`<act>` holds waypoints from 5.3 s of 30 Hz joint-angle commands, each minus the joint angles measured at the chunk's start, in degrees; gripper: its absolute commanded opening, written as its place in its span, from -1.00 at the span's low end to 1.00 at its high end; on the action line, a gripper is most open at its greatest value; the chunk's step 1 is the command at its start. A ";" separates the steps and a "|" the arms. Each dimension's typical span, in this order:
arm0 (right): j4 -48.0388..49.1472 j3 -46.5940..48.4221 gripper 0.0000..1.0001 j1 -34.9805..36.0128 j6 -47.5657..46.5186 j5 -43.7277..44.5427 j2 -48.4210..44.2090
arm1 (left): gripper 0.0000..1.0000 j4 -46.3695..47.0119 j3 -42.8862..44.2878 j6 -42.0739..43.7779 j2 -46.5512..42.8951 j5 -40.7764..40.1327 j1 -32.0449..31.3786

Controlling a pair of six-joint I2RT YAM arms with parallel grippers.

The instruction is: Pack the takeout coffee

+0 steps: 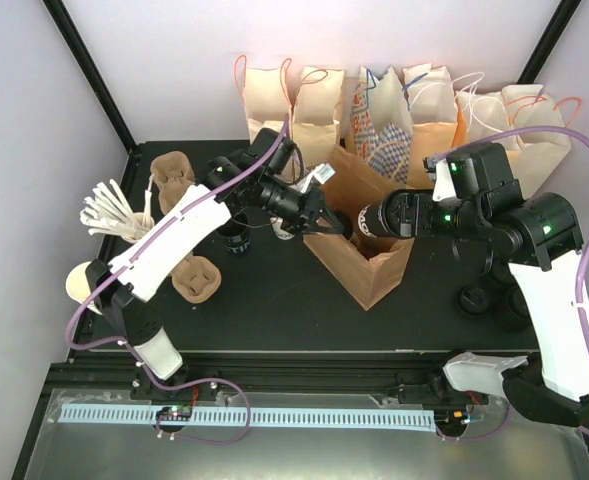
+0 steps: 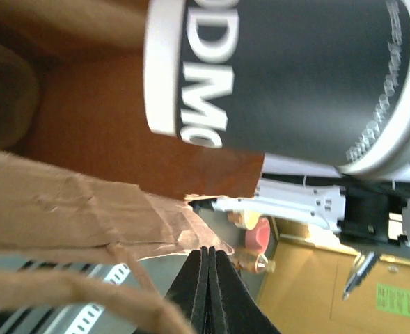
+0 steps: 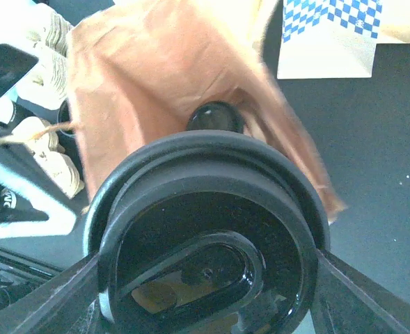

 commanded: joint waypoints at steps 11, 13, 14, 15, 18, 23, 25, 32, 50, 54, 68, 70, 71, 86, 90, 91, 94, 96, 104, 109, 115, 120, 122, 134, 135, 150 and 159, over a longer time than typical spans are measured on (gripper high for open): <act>-1.42 1.40 0.05 0.42 -4.76 -1.10 3.41 | -0.96 -12.56 -3.91 5.80 -9.71 5.81 -0.08; -1.54 0.89 0.04 1.23 -4.98 -2.32 3.09 | -0.82 -13.01 -4.83 5.35 -10.74 4.76 0.51; -1.52 0.39 0.03 1.89 -4.71 -2.93 2.75 | -0.65 -13.51 -5.07 5.22 -11.14 4.10 0.65; -1.52 -0.36 0.03 2.76 -4.52 -3.47 2.40 | -0.41 -14.22 -4.97 5.19 -11.50 3.27 0.77; -0.87 -2.73 0.03 5.49 -4.11 -3.69 1.33 | 0.32 -15.25 -4.07 5.50 -13.59 0.67 0.95; 2.16 -5.03 0.03 6.29 -4.19 -4.41 0.14 | 0.62 -14.62 -8.04 4.01 -23.54 -9.53 3.15; 3.06 -5.06 0.03 6.31 -4.18 -4.42 0.63 | 0.72 -13.51 -13.71 2.00 -30.29 -13.64 4.20; 3.87 -4.65 0.02 6.61 -5.20 -4.02 2.64 | 0.79 -14.35 -22.61 -0.63 -40.55 -25.51 9.00; -0.93 -11.32 0.02 14.72 -0.04 2.18 1.92 | 0.79 -1.20 0.75 28.22 -9.59 -23.64 14.70; -0.61 -13.85 0.02 16.41 1.55 2.39 1.02 | 0.83 -3.44 4.44 33.79 -5.32 -25.72 11.97; -0.70 -16.70 0.02 17.76 2.81 3.35 0.52 | 0.43 -14.12 10.96 39.06 2.92 -37.02 2.79; -0.35 -17.11 0.02 18.53 2.70 3.06 0.02 | -0.05 -15.04 12.14 38.31 3.51 -40.52 2.55; 0.32 -17.55 0.01 19.23 2.68 2.76 -0.59 | -0.28 -15.42 12.96 37.99 3.73 -41.61 2.52; 7.58 -27.03 -0.03 40.04 7.46 13.86 -7.97 | -0.97 -3.85 6.47 36.57 -8.18 -45.69 -6.17; 6.49 -26.42 -0.05 46.28 9.85 19.06 -7.11 | -0.97 2.69 -0.52 35.71 -13.75 -44.32 -8.18; 5.75 -26.23 -0.06 47.73 10.46 20.93 -6.52 | -0.97 4.60 -2.33 35.38 -15.31 -43.77 -8.48; 3.04 -24.65 -0.08 51.86 12.66 25.99 -4.58 | -0.97 8.80 -6.89 34.18 -19.06 -41.39 -8.76; 1.35 -23.05 -0.09 54.23 14.71 29.56 -3.53 | -0.97 10.02 -8.43 33.11 -20.21 -39.71 -8.81; -1.65 -23.95 -0.08 55.00 16.64 29.87 -1.59 | -0.97 10.38 -9.11 30.20 -20.22 -37.12 -9.49; -1.51 -24.69 -0.08 55.00 16.21 30.43 1.60 | -0.97 10.20 -8.59 29.55 -19.34 -36.28 -9.61; -0.44 -27.63 -0.07 54.92 16.92 31.67 2.12 | -0.97 10.40 -8.88 28.88 -19.23 -35.49 -9.60; 0.51 -31.33 -0.08 54.79 17.50 33.56 2.34 | -0.97 11.04 -9.87 28.45 -19.38 -34.19 -9.60; 1.50 -32.48 -0.10 54.54 17.15 34.22 2.46 | -0.97 11.36 -9.93 28.10 -19.27 -33.83 -9.63; 14.37 -41.74 -0.10 52.53 11.26 36.08 0.93 | -0.97 11.98 -9.18 27.55 -17.70 -32.97 -9.69; 15.05 -42.20 -0.11 52.34 10.64 36.39 1.03 | -0.97 11.88 -9.08 27.56 -17.54 -32.94 -9.69; 14.92 -45.40 -0.14 49.72 10.23 39.80 3.62 | -0.97 10.57 -6.77 27.79 -14.87 -32.81 -9.61; 14.74 -45.57 -0.16 48.01 10.78 38.91 1.86 | -0.64 10.72 -4.67 24.91 -13.40 -32.95 -9.34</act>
